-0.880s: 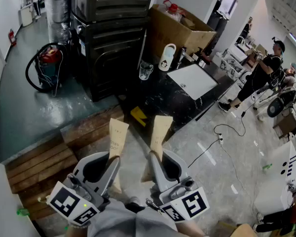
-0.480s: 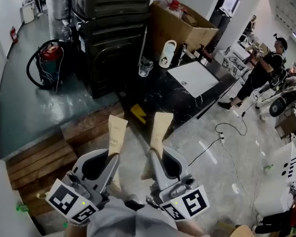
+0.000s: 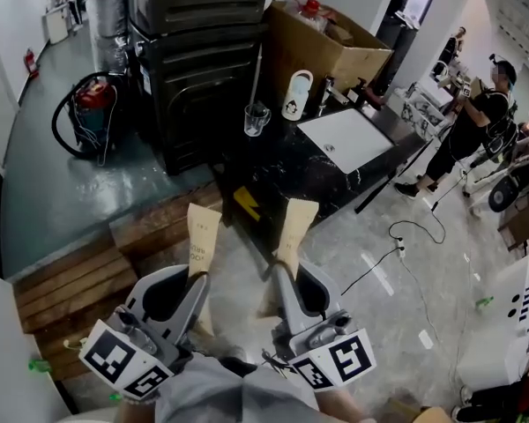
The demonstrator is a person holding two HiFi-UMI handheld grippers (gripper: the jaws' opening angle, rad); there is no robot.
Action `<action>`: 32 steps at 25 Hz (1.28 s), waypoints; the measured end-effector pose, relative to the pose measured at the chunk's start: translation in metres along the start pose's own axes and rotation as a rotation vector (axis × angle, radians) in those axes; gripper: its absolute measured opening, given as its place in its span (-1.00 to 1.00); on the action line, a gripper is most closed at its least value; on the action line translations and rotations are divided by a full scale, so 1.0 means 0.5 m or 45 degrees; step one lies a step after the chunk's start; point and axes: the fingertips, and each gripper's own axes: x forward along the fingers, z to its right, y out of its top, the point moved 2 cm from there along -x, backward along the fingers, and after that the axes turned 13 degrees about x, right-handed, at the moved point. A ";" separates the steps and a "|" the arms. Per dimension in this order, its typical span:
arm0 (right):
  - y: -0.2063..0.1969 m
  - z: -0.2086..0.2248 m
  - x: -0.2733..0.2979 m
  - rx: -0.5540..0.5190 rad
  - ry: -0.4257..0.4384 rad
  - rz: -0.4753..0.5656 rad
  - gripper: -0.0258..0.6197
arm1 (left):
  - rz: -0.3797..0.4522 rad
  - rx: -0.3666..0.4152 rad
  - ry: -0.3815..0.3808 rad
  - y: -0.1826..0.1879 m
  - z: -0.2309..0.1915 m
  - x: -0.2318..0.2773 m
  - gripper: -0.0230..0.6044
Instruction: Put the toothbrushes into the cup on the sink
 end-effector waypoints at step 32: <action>0.001 0.105 0.040 -0.094 -0.044 -0.015 -0.77 | 0.077 -0.082 -0.038 -0.015 -0.040 0.132 -0.79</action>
